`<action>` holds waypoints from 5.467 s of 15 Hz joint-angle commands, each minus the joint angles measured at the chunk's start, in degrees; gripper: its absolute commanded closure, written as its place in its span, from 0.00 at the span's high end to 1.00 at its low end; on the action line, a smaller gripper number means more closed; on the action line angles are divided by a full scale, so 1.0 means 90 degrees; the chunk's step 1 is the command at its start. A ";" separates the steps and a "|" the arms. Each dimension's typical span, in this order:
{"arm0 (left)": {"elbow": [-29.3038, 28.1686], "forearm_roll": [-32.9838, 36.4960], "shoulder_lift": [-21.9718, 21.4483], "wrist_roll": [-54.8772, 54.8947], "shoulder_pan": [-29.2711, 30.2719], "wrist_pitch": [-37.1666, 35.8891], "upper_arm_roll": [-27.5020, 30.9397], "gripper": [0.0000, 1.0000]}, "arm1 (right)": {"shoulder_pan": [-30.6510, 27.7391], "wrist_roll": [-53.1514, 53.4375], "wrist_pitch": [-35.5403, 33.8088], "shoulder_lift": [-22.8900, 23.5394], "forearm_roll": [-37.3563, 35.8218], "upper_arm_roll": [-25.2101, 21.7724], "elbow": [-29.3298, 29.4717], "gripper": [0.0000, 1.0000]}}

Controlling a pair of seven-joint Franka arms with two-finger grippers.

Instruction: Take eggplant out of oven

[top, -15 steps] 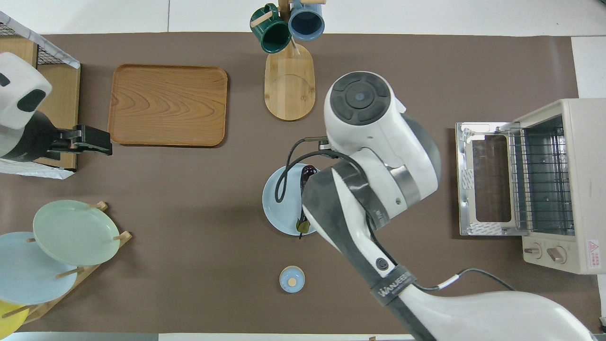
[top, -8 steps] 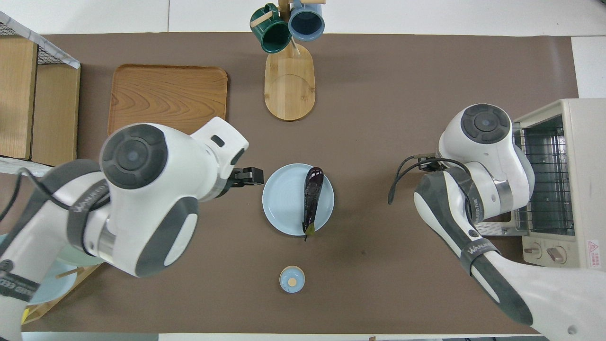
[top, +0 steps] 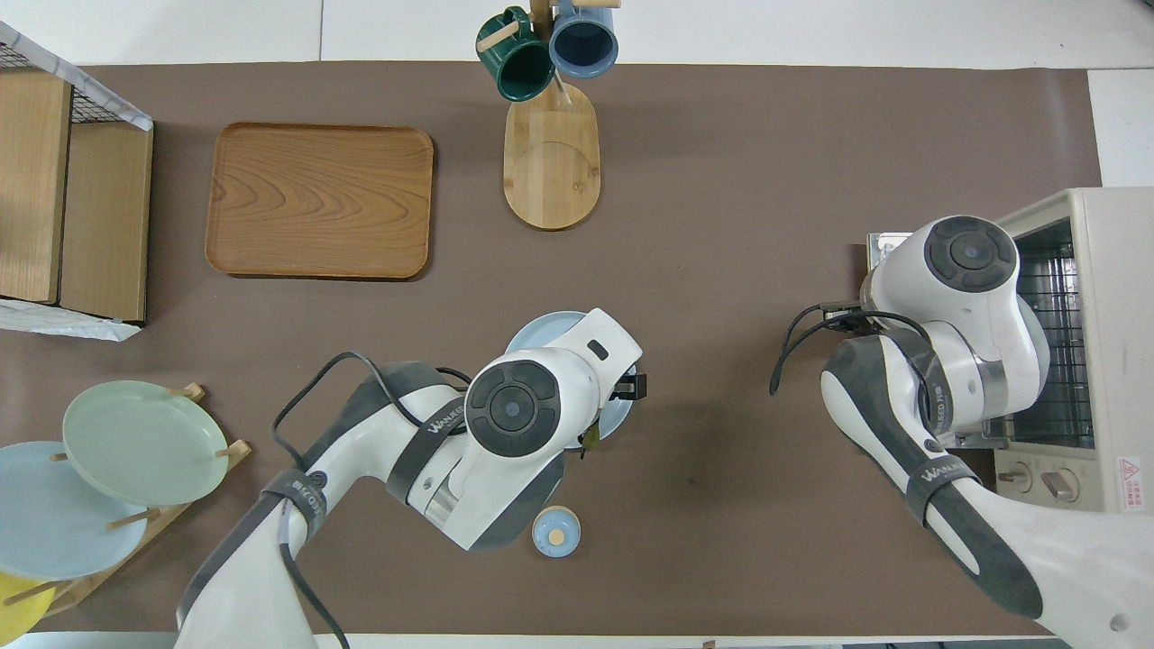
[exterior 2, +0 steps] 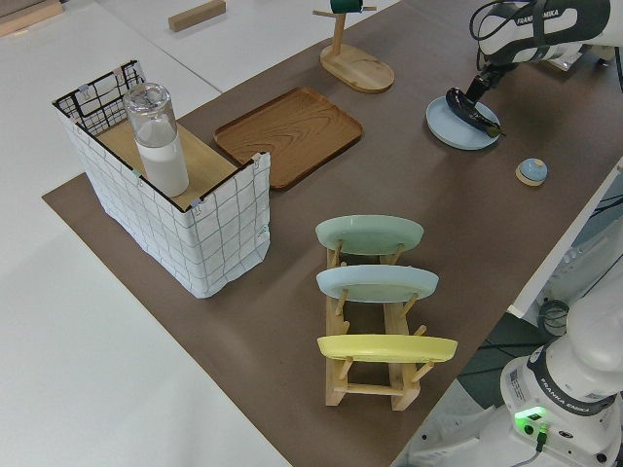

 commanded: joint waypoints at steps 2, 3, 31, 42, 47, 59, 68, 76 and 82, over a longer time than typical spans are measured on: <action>0.0040 -0.0090 0.0504 -0.0051 -0.0208 0.0621 0.0138 1.00 | -0.0144 -0.0346 0.0112 -0.0171 -0.0428 0.0100 -0.0137 0.00; 0.0041 -0.0081 0.0504 -0.0041 -0.0178 0.0622 0.0138 1.00 | -0.0134 -0.0386 0.0044 -0.0161 -0.0574 0.0100 -0.0079 0.00; 0.1766 -0.0081 0.0327 0.0748 0.1528 -0.2199 0.0167 0.00 | -0.1091 -0.2369 -0.4352 -0.1118 0.1102 0.0237 0.3125 0.26; 0.3709 0.0133 0.1908 0.3433 0.3893 -0.2571 0.0177 0.00 | -0.1130 -0.2310 -0.4411 -0.1186 0.1007 0.0285 0.3095 1.00; 0.3792 0.0545 0.2399 0.3708 0.4080 -0.1928 0.0177 0.00 | -0.1491 -0.2242 -0.4713 -0.1147 0.0791 0.0676 0.3252 1.00; 0.3790 0.0457 0.2020 0.3816 0.4129 -0.2492 0.0177 1.00 | -0.1228 -0.1734 -0.4576 -0.1391 0.0919 0.0559 0.3047 1.00; 0.3635 0.0525 -0.0401 0.3543 0.4207 -0.5282 0.0226 1.00 | -0.1247 -0.1724 -0.4586 -0.1528 0.0948 0.0539 0.3008 1.00; 0.2201 0.0525 -0.2073 0.3504 0.4246 -0.6469 0.0216 1.00 | -0.1228 -0.1714 -0.4625 -0.1469 0.0957 0.0540 0.3008 1.00; 0.2568 0.0447 -0.1782 0.3396 0.4256 -0.5931 0.0265 1.00 | -0.1228 -0.1704 -0.4625 -0.1469 0.0957 0.0540 0.3008 1.00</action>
